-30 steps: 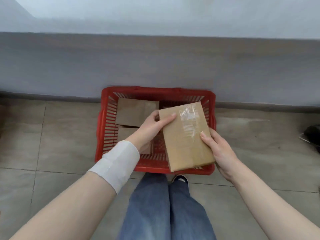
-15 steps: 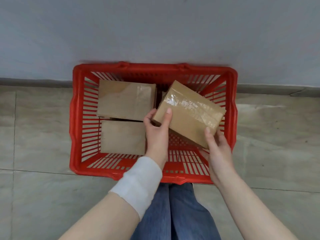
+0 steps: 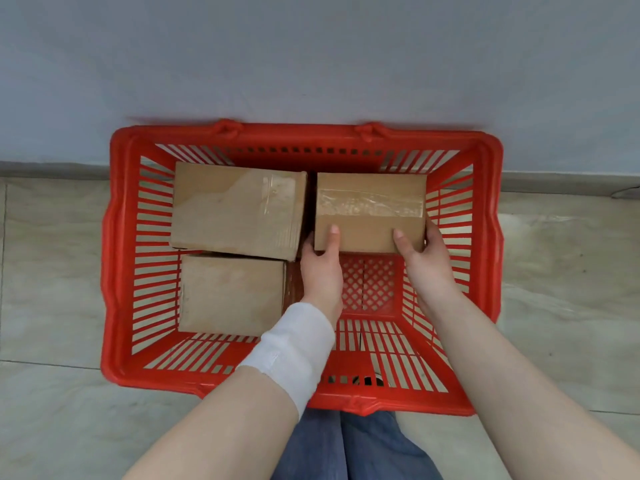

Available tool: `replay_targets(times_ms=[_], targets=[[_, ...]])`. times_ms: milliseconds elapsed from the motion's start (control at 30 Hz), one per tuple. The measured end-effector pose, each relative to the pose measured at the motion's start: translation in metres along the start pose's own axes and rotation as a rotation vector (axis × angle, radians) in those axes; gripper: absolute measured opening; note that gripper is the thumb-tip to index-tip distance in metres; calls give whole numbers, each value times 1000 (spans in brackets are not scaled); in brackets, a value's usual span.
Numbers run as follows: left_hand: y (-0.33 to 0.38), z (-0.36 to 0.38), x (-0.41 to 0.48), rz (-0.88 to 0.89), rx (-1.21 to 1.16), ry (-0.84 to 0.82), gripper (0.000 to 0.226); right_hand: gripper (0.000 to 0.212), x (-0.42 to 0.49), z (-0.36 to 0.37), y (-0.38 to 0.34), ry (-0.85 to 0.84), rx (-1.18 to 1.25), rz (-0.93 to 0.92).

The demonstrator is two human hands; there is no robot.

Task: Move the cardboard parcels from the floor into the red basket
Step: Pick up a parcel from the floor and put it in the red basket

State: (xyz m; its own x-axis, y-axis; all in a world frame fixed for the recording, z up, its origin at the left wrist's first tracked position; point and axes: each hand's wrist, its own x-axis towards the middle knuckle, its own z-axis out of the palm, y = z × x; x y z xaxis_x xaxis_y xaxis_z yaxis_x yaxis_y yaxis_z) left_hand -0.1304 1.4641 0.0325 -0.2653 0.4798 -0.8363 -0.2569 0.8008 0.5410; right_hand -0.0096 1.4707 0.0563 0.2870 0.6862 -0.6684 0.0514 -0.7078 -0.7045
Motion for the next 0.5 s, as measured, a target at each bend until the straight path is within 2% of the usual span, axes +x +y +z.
replay_targets(times_ms=[133,267,367,433,500], targets=[[-4,-2,10,7,-27,-36,76,56,2,6,7,30,3,-20],[-4,-1,12,-5,-14,-34,95,57,1,9,7,37,-6,-18],[0,2,9,-52,9,-16,94,57,2,9,2,35,-29,19],[9,3,-2,-151,41,-8,95,59,-3,6,-6,43,-52,63],[24,4,-24,-221,78,-19,87,68,-17,2,-19,66,-87,111]])
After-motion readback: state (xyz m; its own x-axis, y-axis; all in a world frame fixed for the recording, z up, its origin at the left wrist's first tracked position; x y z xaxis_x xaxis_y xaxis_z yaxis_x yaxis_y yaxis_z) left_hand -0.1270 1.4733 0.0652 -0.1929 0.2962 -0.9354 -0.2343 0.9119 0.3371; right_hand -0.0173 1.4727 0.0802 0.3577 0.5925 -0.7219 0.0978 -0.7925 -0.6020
